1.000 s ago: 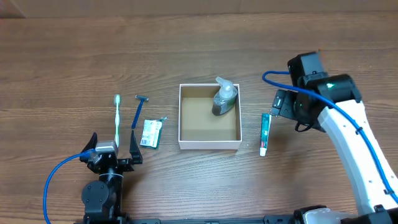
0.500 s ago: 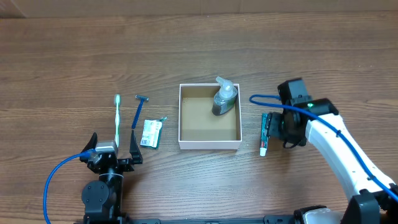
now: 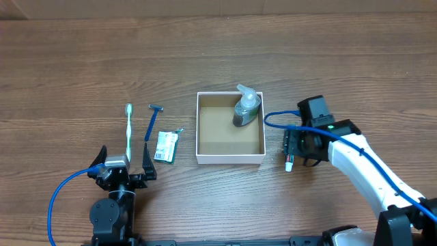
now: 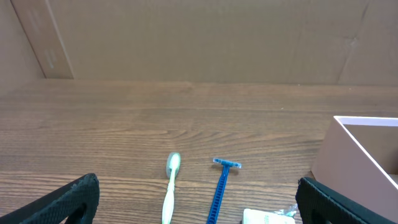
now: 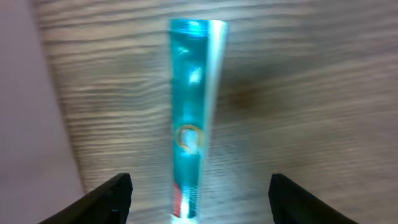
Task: Pack container
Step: 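Move the right gripper to the Colgate toothpaste tube and grasp it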
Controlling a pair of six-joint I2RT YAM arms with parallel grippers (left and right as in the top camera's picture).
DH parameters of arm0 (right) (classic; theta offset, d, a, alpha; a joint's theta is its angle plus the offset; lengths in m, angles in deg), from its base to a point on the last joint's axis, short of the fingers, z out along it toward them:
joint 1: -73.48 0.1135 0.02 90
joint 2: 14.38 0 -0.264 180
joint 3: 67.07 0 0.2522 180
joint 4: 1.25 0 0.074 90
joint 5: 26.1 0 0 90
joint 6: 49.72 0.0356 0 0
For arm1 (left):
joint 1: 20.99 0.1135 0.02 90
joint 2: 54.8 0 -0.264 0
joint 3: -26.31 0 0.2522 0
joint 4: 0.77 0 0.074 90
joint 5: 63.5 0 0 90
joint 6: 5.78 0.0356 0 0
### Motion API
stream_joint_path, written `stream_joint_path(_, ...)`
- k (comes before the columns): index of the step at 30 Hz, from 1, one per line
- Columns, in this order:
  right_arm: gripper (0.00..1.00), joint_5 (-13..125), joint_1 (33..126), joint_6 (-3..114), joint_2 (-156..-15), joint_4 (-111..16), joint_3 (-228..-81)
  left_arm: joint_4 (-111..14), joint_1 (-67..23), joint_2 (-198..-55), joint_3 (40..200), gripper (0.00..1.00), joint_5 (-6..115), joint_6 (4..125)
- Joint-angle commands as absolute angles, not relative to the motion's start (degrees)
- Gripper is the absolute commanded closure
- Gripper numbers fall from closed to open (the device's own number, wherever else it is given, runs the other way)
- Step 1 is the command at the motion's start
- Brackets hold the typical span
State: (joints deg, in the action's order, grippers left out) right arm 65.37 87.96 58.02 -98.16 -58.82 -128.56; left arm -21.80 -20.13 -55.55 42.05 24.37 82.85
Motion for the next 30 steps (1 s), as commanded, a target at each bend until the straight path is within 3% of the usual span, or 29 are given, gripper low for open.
stream_joint_path(1, 0.27, 65.3, 90.7, 58.9, -97.4, -53.9, -124.9, -21.5, -19.8, -55.1, 41.7, 0.0, 24.2, 82.3)
stream_joint_path(9, 0.28, 67.8, 90.8, 61.8, -97.4, -51.1, -122.9, -21.5, -19.8, -55.1, 41.7, 0.0, 24.2, 82.3)
stream_joint_path(19, 0.4, 67.8, 90.8, 63.3, -97.4, -50.6, -122.2, -21.5, -19.8, -55.1, 41.7, 0.0, 24.2, 82.3)
stream_joint_path(26, 0.41, 67.8, 90.8, 64.4, -97.4, -47.4, -119.7, -21.5, -19.8, -55.1, 41.7, 0.0, 24.2, 82.3)
stream_joint_path(30, 0.5, 67.9, 90.8, 64.4, -97.7, -47.1, -119.4, -21.5, -19.8, -55.1, 41.7, 0.0, 24.2, 82.3)
